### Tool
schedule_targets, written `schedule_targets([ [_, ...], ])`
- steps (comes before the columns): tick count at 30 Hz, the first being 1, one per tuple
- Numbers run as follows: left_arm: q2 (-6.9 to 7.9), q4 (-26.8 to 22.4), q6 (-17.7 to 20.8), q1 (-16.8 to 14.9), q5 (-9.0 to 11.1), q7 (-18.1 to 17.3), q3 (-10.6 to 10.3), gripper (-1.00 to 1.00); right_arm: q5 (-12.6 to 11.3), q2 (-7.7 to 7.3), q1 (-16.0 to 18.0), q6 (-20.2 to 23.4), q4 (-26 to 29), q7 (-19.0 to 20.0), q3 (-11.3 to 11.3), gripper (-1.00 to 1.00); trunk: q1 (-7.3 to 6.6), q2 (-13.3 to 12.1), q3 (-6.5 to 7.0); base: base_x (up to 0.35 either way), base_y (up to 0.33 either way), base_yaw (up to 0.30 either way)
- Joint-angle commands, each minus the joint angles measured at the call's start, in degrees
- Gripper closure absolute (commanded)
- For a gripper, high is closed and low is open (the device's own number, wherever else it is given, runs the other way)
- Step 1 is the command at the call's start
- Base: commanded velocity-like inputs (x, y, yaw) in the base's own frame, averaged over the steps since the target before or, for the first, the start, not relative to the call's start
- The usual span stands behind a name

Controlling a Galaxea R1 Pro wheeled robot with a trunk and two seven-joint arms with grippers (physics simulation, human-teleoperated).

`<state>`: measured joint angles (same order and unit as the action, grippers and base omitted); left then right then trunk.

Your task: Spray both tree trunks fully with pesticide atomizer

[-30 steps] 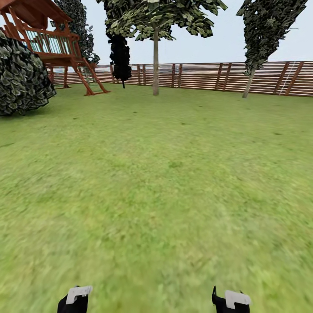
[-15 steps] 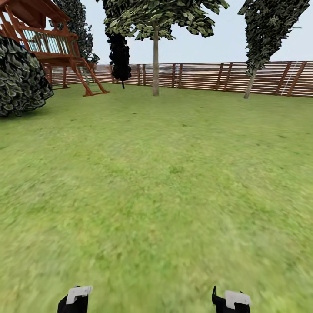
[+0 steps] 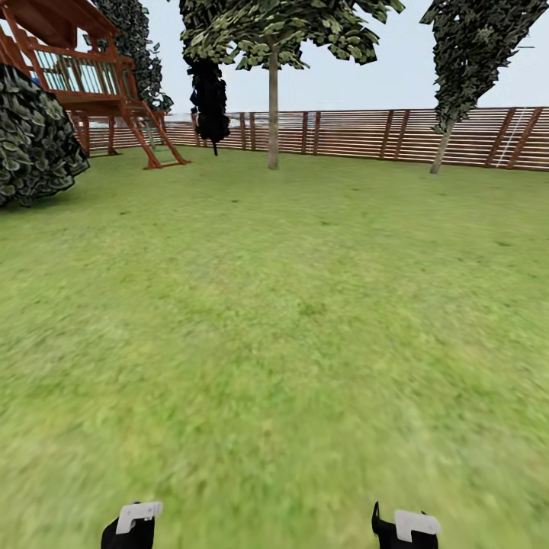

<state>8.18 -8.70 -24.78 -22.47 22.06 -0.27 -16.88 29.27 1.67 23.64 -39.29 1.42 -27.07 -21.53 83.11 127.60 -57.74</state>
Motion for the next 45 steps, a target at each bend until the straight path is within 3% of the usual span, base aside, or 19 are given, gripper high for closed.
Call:
schedule_targets([
  [1, 0.0, 0.0, 0.0, 0.0, 0.0, 0.0, 0.0, 1.0, 0.0, 0.0, 0.0, 0.0, 0.0, 0.0, 0.0, -1.0, 0.0, 0.0, 0.0, 0.34, 0.0, 0.0],
  [45, -0.2, 0.0, 0.0, 0.0, 0.0, 0.0, 0.0, 1.0, 0.0, 0.0, 0.0, 0.0, 0.0, 0.0, 0.0, -1.0, 0.0, 0.0, 0.0, 0.34, 0.0, 0.0],
])
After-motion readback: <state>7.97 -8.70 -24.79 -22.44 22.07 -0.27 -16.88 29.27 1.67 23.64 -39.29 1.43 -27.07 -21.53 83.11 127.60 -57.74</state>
